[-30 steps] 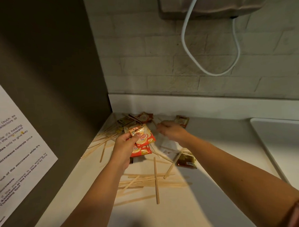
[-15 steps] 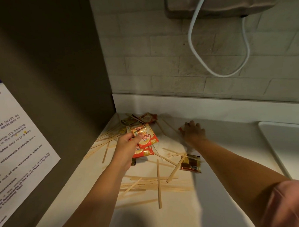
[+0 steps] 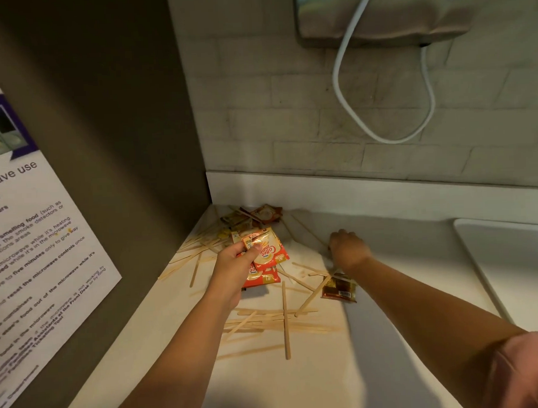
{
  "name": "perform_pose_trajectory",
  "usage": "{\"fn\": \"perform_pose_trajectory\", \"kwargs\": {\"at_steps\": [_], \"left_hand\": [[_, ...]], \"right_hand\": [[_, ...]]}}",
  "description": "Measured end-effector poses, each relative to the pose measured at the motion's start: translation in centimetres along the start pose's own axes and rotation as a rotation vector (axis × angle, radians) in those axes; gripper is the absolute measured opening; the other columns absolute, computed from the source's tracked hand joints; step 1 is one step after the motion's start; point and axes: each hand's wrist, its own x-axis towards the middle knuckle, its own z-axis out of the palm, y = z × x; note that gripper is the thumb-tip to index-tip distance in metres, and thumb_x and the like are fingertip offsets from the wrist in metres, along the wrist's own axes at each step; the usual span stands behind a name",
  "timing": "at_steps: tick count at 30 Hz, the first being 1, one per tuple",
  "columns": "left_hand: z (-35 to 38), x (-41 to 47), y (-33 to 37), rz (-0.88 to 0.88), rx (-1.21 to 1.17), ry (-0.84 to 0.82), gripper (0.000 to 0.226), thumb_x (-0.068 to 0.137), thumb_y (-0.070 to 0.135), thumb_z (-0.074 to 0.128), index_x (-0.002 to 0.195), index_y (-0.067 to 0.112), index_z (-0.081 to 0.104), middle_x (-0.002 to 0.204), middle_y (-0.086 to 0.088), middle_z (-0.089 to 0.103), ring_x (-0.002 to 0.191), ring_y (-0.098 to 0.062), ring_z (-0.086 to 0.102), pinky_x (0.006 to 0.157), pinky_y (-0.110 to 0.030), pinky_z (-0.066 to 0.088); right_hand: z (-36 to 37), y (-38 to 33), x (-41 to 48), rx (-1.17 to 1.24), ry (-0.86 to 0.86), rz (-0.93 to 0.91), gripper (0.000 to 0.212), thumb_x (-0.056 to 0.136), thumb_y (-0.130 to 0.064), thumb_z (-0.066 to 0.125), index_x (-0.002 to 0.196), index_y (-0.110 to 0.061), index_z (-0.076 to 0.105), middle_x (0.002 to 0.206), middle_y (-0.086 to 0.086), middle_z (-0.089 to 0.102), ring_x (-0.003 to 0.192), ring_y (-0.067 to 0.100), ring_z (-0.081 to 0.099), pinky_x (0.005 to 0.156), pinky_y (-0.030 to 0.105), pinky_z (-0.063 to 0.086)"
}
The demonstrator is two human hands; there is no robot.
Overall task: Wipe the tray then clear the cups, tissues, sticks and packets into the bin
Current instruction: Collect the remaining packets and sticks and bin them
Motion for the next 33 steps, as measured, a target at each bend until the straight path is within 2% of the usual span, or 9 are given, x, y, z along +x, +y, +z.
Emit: {"fn": "perform_pose_trajectory", "kwargs": {"at_steps": [5,10,13,15,18,21,25,29,33], "left_hand": [[-0.1,-1.1,0.3,0.007,0.007,-0.015,0.016,0.092,0.020,0.057,0.108,0.019,0.061,0.094,-0.004,0.070,0.077,-0.016,0.067,0.057,-0.023,0.050],[0.2,-1.9,0.4,0.009,-0.001,-0.036,0.017,0.093,0.019,0.057,0.109,0.018,0.060,0.091,-0.005,0.070,0.076,-0.016,0.067,0.061,-0.026,0.052],[0.3,-2.5,0.3,-0.002,-0.003,-0.041,0.024,0.093,0.022,0.056,0.116,0.016,0.059,0.100,-0.008,0.069,0.080,-0.018,0.067,0.063,-0.027,0.053],[0.5,-3.0,0.4,-0.017,-0.011,-0.045,0.024,0.094,0.025,0.055,0.116,0.017,0.058,0.103,-0.009,0.068,0.080,-0.019,0.066,0.059,-0.026,0.051],[0.9,-3.9,0.5,0.000,-0.002,-0.054,0.024,0.095,0.029,0.051,0.116,0.018,0.059,0.101,-0.008,0.068,0.083,-0.023,0.067,0.064,-0.029,0.054],[1.2,-5.1,0.5,0.029,0.008,-0.080,0.025,0.097,0.032,0.048,0.115,0.020,0.060,0.102,-0.008,0.069,0.088,-0.025,0.068,0.073,-0.033,0.055],[1.3,-6.7,0.8,0.063,-0.021,-0.125,0.017,0.097,0.031,0.047,0.104,0.022,0.059,0.094,-0.007,0.069,0.080,-0.022,0.068,0.066,-0.030,0.055],[1.3,-8.4,0.2,0.087,0.019,-0.158,0.020,0.096,0.031,0.049,0.109,0.019,0.059,0.096,-0.010,0.068,0.083,-0.025,0.068,0.071,-0.033,0.056],[1.7,-10.3,-0.7,0.106,0.026,-0.222,0.013,0.098,0.027,0.046,0.099,0.023,0.058,0.086,-0.003,0.065,0.075,-0.019,0.065,0.058,-0.027,0.052]], "right_hand": [[-0.9,-0.1,-2.1,0.227,0.163,0.027,0.042,0.091,-0.007,0.052,0.130,-0.008,0.037,0.122,0.015,0.051,0.111,0.027,0.052,0.091,0.033,0.047],[-3.7,-2.3,-4.0,0.709,0.311,0.064,0.039,0.095,-0.005,0.046,0.133,-0.009,0.041,0.120,0.017,0.054,0.105,0.029,0.057,0.080,0.031,0.051],[-5.7,-3.7,-4.9,1.061,0.377,0.077,0.030,0.100,-0.008,0.033,0.123,-0.006,0.053,0.108,0.015,0.059,0.082,0.020,0.059,0.062,0.026,0.048],[-6.8,-4.8,-6.0,1.253,0.335,0.060,0.030,0.101,-0.012,0.033,0.116,-0.006,0.058,0.093,0.006,0.059,0.072,0.011,0.056,0.059,0.022,0.046],[-7.1,-6.1,-7.6,1.257,0.232,0.011,0.033,0.101,-0.025,0.039,0.107,-0.001,0.061,0.076,0.003,0.057,0.069,0.015,0.056,0.061,0.025,0.045],[-6.3,-6.8,-9.1,1.172,0.226,0.029,0.035,0.094,-0.040,0.050,0.097,-0.007,0.060,0.071,-0.002,0.058,0.063,0.009,0.058,0.053,0.017,0.042],[-5.5,-7.0,-10.9,1.241,0.216,0.133,0.028,0.086,-0.040,0.063,0.083,-0.015,0.051,0.076,-0.001,0.060,0.066,0.012,0.060,0.048,0.017,0.042],[-5.4,-7.3,-13.5,1.336,0.113,0.207,0.031,0.085,-0.039,0.064,0.089,-0.013,0.048,0.072,-0.002,0.056,0.058,0.010,0.056,0.037,0.016,0.039],[-4.8,-7.1,-15.8,1.452,-0.032,0.259,0.032,0.085,-0.043,0.063,0.086,-0.015,0.047,0.086,0.007,0.062,0.071,0.019,0.061,0.057,0.026,0.048]]}}
